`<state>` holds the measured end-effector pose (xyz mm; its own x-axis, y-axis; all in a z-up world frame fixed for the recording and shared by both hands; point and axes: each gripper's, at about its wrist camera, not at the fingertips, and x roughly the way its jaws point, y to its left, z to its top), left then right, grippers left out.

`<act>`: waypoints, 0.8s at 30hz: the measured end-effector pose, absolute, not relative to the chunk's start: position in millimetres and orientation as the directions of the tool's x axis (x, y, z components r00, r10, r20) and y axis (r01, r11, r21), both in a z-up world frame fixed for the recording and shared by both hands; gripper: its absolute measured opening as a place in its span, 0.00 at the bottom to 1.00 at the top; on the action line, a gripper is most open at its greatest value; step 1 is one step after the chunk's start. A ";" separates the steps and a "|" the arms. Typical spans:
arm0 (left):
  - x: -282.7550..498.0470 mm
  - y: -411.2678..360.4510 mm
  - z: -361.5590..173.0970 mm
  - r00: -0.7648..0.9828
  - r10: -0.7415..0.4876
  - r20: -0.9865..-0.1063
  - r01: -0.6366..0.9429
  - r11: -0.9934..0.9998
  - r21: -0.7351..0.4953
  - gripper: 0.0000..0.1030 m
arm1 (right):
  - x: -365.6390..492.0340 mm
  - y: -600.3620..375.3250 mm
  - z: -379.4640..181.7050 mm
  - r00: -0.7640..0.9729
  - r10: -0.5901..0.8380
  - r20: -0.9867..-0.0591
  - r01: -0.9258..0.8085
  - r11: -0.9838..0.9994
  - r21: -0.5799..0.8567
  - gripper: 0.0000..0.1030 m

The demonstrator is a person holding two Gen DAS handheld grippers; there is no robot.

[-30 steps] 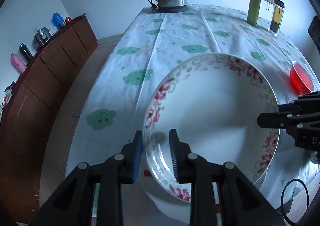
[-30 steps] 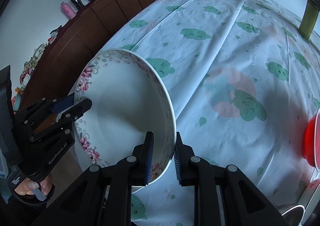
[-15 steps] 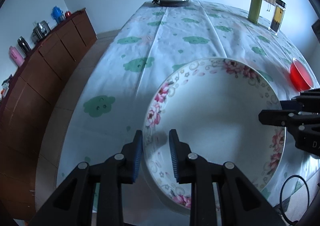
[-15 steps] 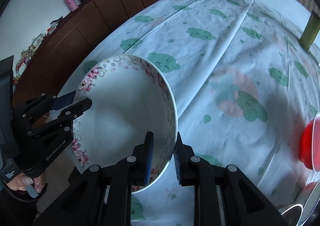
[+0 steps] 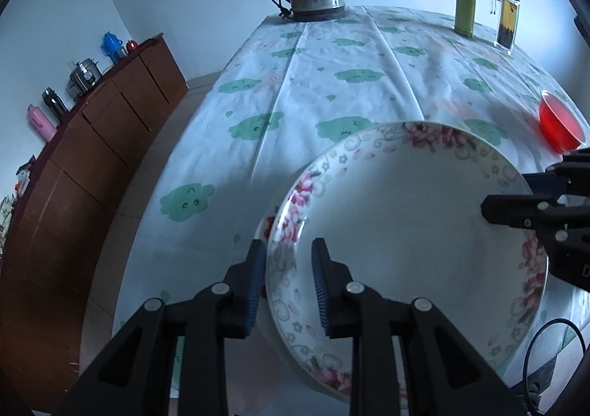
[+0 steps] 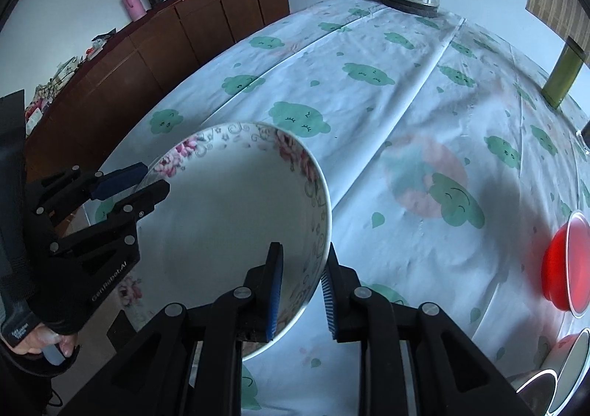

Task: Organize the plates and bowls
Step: 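Carry the held bowl with both grippers toward the stacked white plates, then lower the bowl onto the plate stack and open both grippers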

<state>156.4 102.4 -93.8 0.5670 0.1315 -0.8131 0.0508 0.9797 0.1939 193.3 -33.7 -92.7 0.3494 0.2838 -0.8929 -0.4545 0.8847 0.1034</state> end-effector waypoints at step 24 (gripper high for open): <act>149.4 104.9 -86.5 0.607 0.111 -0.787 0.014 0.989 0.150 0.38 | 191.7 -54.8 -98.9 0.355 0.394 -0.848 -0.404 0.882 0.241 0.44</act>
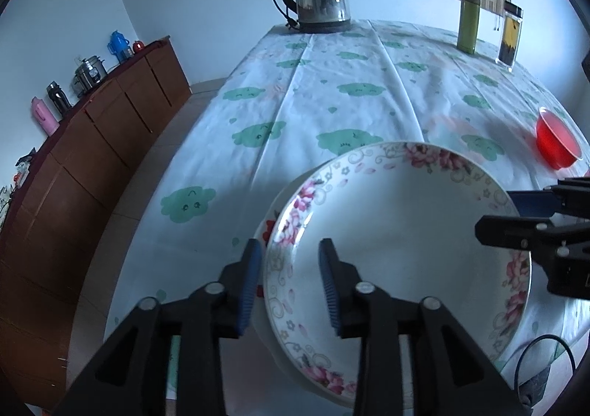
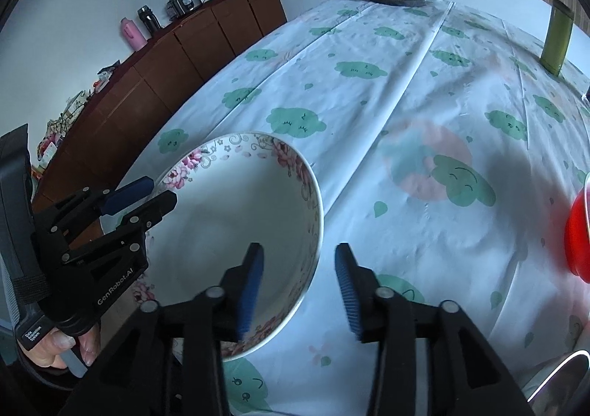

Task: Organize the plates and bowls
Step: 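Lower the bowl onto the plate stack and open both grippers, then move both tools toward the pink-tinted plastic bowl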

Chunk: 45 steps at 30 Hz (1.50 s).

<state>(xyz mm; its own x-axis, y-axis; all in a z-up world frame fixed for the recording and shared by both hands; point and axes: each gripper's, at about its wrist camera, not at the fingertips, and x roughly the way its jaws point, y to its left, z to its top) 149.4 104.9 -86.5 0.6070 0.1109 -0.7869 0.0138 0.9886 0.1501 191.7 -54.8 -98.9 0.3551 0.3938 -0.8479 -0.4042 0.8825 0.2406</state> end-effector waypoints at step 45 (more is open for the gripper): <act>156.4 -84.9 -19.3 0.659 -0.239 -0.713 0.331 0.944 -0.010 0.74 | 111.3 -244.0 -44.9 0.616 0.387 -0.686 -0.198 0.919 0.340 0.57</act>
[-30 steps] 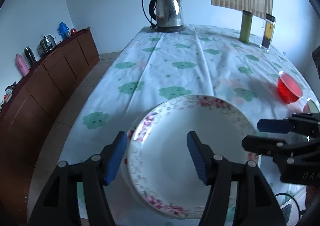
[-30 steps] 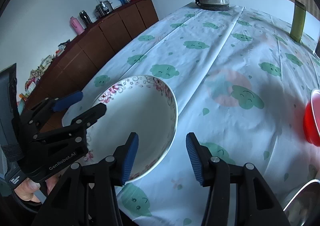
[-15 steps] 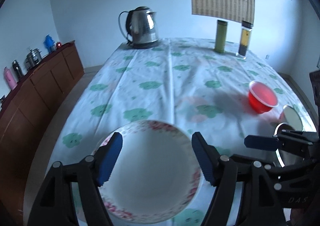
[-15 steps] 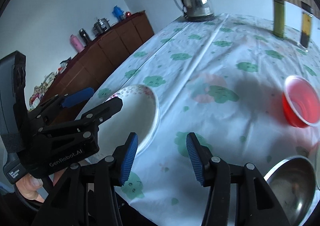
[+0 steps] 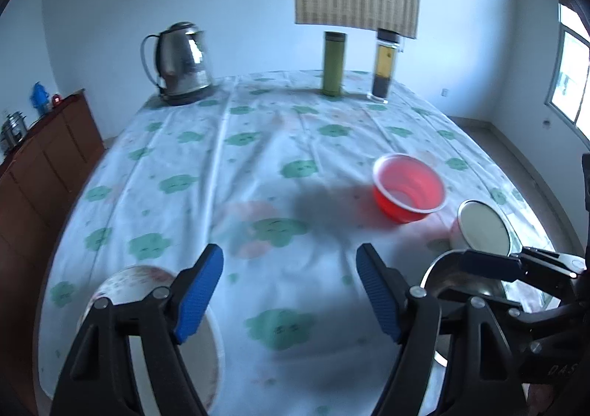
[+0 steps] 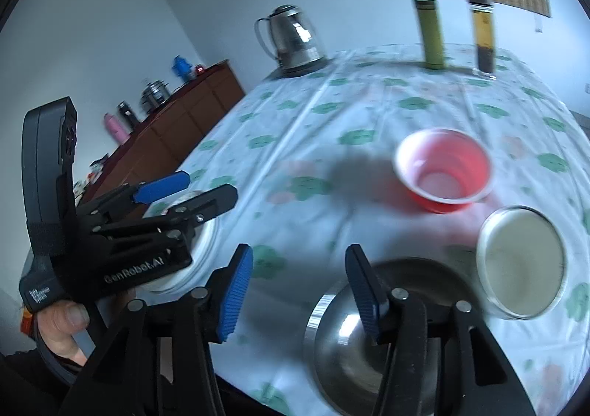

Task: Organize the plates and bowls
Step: 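Move both tools toward the pink-tinted plastic bowl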

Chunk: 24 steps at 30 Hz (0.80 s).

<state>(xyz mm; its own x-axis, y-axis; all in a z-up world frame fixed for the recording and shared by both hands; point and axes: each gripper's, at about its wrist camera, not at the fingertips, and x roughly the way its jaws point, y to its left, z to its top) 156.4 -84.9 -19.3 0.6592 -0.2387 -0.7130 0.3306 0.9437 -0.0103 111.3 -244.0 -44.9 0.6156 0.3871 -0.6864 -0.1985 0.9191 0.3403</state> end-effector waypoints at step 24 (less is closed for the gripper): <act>222.4 -182.1 -43.9 0.562 -0.279 -0.779 0.357 0.931 -0.076 0.74 | 158.6 -394.1 -63.5 0.636 0.202 -0.745 0.062 0.949 0.310 0.58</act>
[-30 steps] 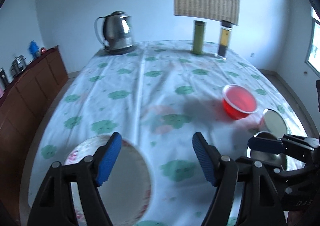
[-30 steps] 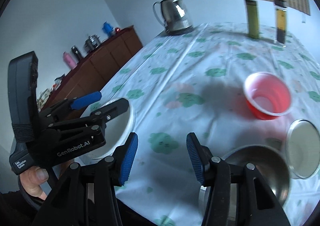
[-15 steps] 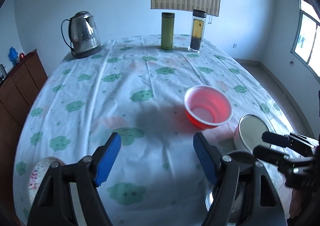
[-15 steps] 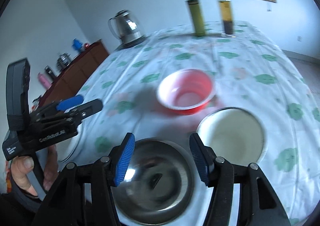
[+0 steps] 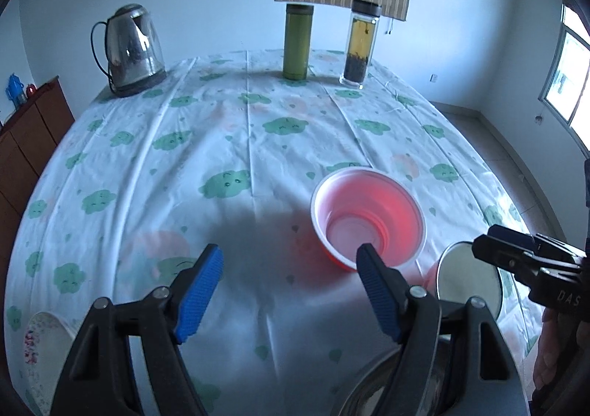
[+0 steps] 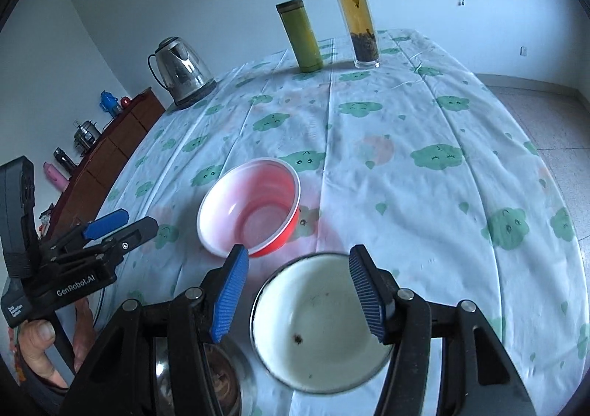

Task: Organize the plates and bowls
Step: 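Move both tools toward the pink-tinted plastic bowl, then close the left gripper on the pink bowl rim while the right gripper grips it too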

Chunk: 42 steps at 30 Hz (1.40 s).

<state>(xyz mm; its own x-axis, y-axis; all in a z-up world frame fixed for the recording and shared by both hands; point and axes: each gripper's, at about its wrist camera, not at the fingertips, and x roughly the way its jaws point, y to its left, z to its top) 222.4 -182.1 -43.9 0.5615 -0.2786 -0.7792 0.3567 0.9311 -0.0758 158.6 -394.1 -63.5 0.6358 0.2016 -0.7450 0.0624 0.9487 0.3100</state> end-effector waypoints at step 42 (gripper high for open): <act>274.7 -226.3 -88.1 0.405 -0.296 -0.865 0.424 0.899 -0.109 0.14 | 247.1 -379.6 -100.0 0.472 0.322 -0.820 -0.018 0.934 0.356 0.17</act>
